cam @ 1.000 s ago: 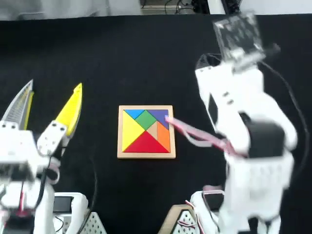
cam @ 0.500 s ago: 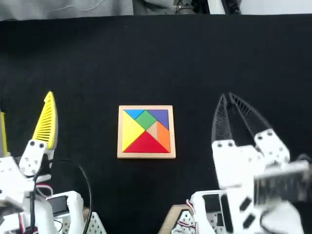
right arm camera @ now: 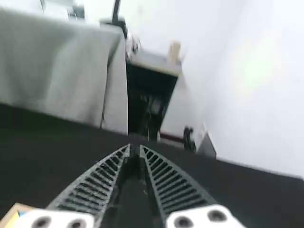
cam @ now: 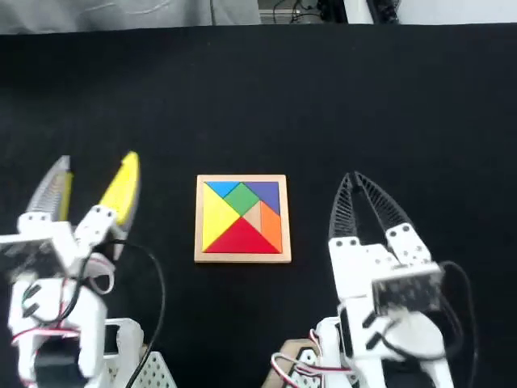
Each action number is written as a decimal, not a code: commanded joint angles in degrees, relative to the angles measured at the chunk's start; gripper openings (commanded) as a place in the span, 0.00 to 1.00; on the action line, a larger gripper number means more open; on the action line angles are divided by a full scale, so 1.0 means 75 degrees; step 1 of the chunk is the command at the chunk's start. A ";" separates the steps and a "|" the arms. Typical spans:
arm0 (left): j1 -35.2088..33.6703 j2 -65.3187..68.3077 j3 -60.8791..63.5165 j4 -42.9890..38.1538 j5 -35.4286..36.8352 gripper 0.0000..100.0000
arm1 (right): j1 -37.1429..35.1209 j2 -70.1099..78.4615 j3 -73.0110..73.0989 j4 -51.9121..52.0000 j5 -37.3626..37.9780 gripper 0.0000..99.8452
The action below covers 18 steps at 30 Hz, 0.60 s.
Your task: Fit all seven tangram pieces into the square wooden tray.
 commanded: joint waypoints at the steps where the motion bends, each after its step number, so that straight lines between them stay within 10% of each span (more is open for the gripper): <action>1: 0.0346 -0.0023 0.0615 -0.0047 0.0059 0.31 | 0.0070 -0.0697 0.0533 -0.0164 -0.0059 0.01; 18: 0.0346 -0.0023 0.3569 -0.0305 0.0047 0.31 | 0.0176 -0.0686 0.4437 -0.2473 -0.0059 0.01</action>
